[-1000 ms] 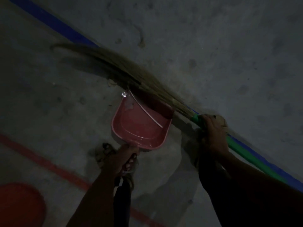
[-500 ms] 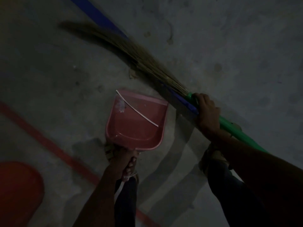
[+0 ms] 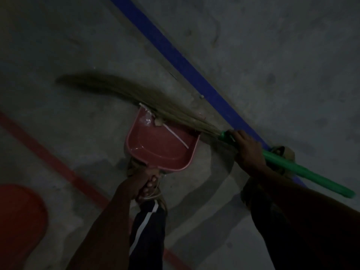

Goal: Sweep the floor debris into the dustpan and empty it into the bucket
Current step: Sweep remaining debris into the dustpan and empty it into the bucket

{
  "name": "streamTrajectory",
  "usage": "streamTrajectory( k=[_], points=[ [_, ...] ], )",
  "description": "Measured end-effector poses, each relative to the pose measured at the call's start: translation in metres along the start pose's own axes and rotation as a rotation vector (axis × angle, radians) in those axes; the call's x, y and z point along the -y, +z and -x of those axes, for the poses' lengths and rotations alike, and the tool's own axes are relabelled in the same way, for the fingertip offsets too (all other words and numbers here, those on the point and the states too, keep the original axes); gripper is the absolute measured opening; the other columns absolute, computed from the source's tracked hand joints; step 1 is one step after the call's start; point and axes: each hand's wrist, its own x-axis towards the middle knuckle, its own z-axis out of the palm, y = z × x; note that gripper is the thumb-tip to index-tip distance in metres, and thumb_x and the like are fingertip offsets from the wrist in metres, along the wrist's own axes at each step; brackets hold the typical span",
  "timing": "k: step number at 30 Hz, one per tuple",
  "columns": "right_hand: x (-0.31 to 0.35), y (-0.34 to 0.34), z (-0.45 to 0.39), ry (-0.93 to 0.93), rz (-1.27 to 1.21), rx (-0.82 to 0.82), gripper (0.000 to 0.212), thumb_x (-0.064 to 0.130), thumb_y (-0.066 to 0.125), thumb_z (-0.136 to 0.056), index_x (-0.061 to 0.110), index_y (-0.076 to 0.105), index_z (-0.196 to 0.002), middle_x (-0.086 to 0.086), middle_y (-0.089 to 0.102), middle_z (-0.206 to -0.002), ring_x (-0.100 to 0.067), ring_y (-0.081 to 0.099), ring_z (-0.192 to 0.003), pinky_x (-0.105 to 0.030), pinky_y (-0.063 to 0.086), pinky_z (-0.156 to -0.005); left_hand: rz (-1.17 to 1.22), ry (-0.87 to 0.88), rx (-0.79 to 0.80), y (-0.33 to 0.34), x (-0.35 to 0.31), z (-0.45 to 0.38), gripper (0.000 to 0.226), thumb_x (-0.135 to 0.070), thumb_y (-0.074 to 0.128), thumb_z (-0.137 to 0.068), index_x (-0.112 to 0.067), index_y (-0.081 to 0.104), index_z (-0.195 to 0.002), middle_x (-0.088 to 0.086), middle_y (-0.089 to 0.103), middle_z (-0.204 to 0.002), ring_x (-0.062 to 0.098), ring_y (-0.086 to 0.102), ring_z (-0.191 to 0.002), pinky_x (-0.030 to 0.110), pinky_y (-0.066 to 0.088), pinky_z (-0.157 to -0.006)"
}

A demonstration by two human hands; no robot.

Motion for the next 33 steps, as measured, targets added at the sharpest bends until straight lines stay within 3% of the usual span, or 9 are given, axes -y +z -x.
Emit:
streamTrajectory(
  k=[5, 11, 15, 18, 20, 22, 25, 29, 33],
  points=[
    [-0.002, 0.014, 0.024, -0.008, 0.019, -0.013, 0.08, -0.002, 0.071, -0.067, 0.026, 0.045, -0.138, -0.005, 0.048, -0.139, -0.035, 0.053, -0.115, -0.04, 0.035, -0.077, -0.013, 0.002, 0.008, 0.003, -0.002, 0.006, 0.04, -0.016, 0.049, -0.093, -0.014, 0.042, -0.054, 0.002, 0.033, -0.045, 0.015, 0.028, -0.029, 0.015, 0.022, -0.038],
    [0.0, 0.013, 0.03, 0.087, -0.118, -0.117, 0.08, 0.004, 0.08, -0.073, 0.027, 0.043, -0.139, -0.004, 0.048, -0.142, -0.033, 0.052, -0.12, -0.056, 0.048, -0.091, 0.055, 0.021, 0.011, 0.015, 0.015, 0.008, 0.036, -0.017, 0.053, -0.091, -0.012, 0.04, -0.057, 0.004, 0.032, -0.045, 0.016, 0.029, -0.028, 0.013, 0.025, -0.038],
    [0.005, -0.001, 0.021, 0.085, -0.205, -0.241, 0.066, 0.012, 0.079, -0.08, 0.022, 0.049, -0.137, -0.003, 0.051, -0.136, -0.027, 0.054, -0.116, -0.05, 0.05, -0.092, 0.07, 0.024, -0.007, 0.027, 0.029, 0.01, 0.035, -0.022, 0.055, -0.087, -0.015, 0.042, -0.056, 0.004, 0.032, -0.048, 0.016, 0.029, -0.031, 0.015, 0.024, -0.042],
    [0.011, -0.019, 0.015, 0.084, -0.274, -0.282, 0.053, 0.022, 0.065, -0.086, 0.019, 0.049, -0.136, -0.004, 0.05, -0.134, -0.026, 0.051, -0.116, -0.047, 0.05, -0.093, 0.099, 0.009, -0.003, 0.046, 0.029, 0.021, 0.039, -0.02, 0.051, -0.093, -0.016, 0.042, -0.055, 0.002, 0.035, -0.045, 0.016, 0.03, -0.03, 0.013, 0.025, -0.041],
    [0.012, -0.031, 0.012, 0.066, -0.278, -0.321, 0.057, 0.033, 0.057, -0.081, 0.016, 0.049, -0.135, -0.008, 0.05, -0.132, -0.03, 0.051, -0.117, -0.045, 0.046, -0.092, 0.13, 0.0, -0.012, 0.062, 0.031, 0.029, 0.042, -0.02, 0.048, -0.096, -0.015, 0.042, -0.055, 0.001, 0.036, -0.041, 0.014, 0.03, -0.027, 0.01, 0.025, -0.038],
    [0.006, -0.04, 0.014, 0.052, -0.308, -0.338, 0.06, 0.028, 0.058, -0.077, 0.014, 0.05, -0.134, -0.011, 0.05, -0.131, -0.031, 0.052, -0.116, -0.044, 0.044, -0.091, 0.176, 0.027, -0.031, 0.079, 0.039, 0.033, 0.042, -0.022, 0.047, -0.097, -0.016, 0.042, -0.056, 0.001, 0.035, -0.041, 0.013, 0.029, -0.027, 0.01, 0.023, -0.038],
    [-0.008, -0.049, 0.016, 0.066, -0.27, -0.311, 0.067, 0.041, 0.062, -0.074, 0.018, 0.047, -0.136, -0.009, 0.05, -0.132, -0.032, 0.054, -0.11, -0.041, 0.044, -0.086, 0.249, 0.021, -0.034, 0.102, 0.055, 0.028, 0.038, -0.027, 0.047, -0.099, -0.017, 0.044, -0.062, -0.002, 0.036, -0.044, 0.012, 0.03, -0.03, 0.012, 0.023, -0.038],
    [-0.041, -0.053, 0.013, 0.146, -0.152, -0.23, 0.066, 0.018, 0.065, -0.077, 0.026, 0.043, -0.139, -0.006, 0.046, -0.138, -0.036, 0.051, -0.114, -0.055, 0.046, -0.089, 0.264, 0.024, -0.039, 0.125, 0.059, 0.01, 0.045, -0.04, 0.049, -0.1, -0.018, 0.047, -0.061, -0.002, 0.038, -0.048, 0.012, 0.032, -0.033, 0.013, 0.023, -0.039],
    [-0.067, -0.044, 0.021, 0.178, -0.022, -0.154, 0.06, 0.012, 0.062, -0.088, 0.027, 0.04, -0.141, -0.007, 0.043, -0.142, -0.036, 0.048, -0.116, -0.054, 0.04, -0.09, 0.253, -0.021, -0.021, 0.152, 0.066, 0.003, 0.046, -0.04, 0.051, -0.098, -0.019, 0.046, -0.058, -0.001, 0.037, -0.048, 0.013, 0.03, -0.033, 0.013, 0.019, -0.039]
  ],
)
